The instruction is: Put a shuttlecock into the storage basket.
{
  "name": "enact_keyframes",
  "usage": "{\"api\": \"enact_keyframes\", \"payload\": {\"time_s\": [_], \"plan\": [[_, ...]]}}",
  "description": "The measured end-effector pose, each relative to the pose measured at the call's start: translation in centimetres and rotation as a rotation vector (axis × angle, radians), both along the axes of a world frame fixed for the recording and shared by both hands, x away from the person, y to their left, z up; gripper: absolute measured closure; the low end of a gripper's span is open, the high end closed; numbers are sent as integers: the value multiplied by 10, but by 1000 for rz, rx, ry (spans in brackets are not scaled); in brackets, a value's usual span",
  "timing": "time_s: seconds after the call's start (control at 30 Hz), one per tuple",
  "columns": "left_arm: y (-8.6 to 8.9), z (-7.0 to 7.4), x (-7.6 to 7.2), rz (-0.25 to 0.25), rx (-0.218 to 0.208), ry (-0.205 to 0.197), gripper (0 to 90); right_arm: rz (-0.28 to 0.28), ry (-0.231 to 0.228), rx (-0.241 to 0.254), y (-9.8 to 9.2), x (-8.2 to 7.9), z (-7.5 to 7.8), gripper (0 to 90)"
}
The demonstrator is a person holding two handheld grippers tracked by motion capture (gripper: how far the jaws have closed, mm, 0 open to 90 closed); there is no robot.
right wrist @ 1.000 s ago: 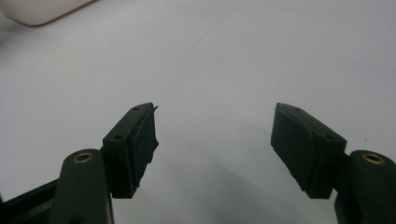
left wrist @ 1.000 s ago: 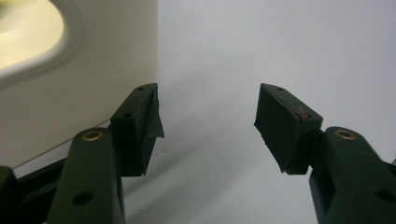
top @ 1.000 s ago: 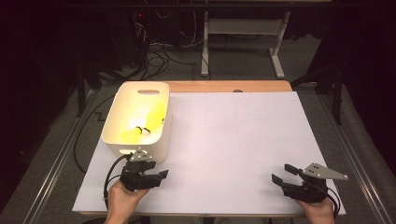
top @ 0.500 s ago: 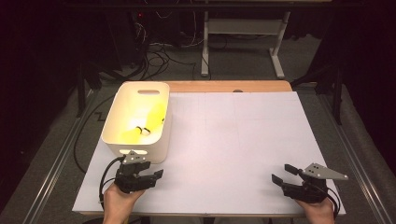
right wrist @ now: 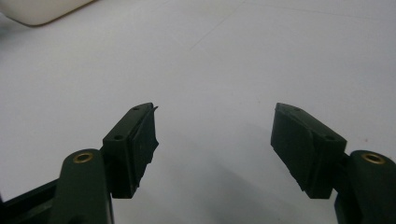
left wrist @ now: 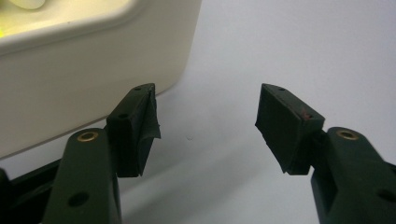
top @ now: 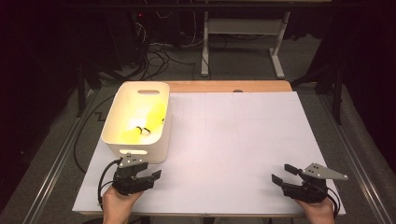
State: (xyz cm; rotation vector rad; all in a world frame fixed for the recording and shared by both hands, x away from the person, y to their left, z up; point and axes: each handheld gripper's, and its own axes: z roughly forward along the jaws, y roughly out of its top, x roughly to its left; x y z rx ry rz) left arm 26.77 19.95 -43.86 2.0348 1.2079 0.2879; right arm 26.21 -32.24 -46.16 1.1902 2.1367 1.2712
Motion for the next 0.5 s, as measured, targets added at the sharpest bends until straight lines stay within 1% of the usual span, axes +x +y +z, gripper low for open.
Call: {"api": "enact_keyframes", "payload": {"time_s": [0.23, 0.33, 0.5], "plan": [[0, -3, 0, 4, 0, -5, 382, 0, -1, 0, 0, 0, 0, 317], [2, -4, -1, 10, -9, -6, 379, 0, -2, 1, 0, 0, 0, 317], [5, -7, -2, 27, -18, -20, 370, 0, -1, 2, 0, 0, 0, 317]]}}
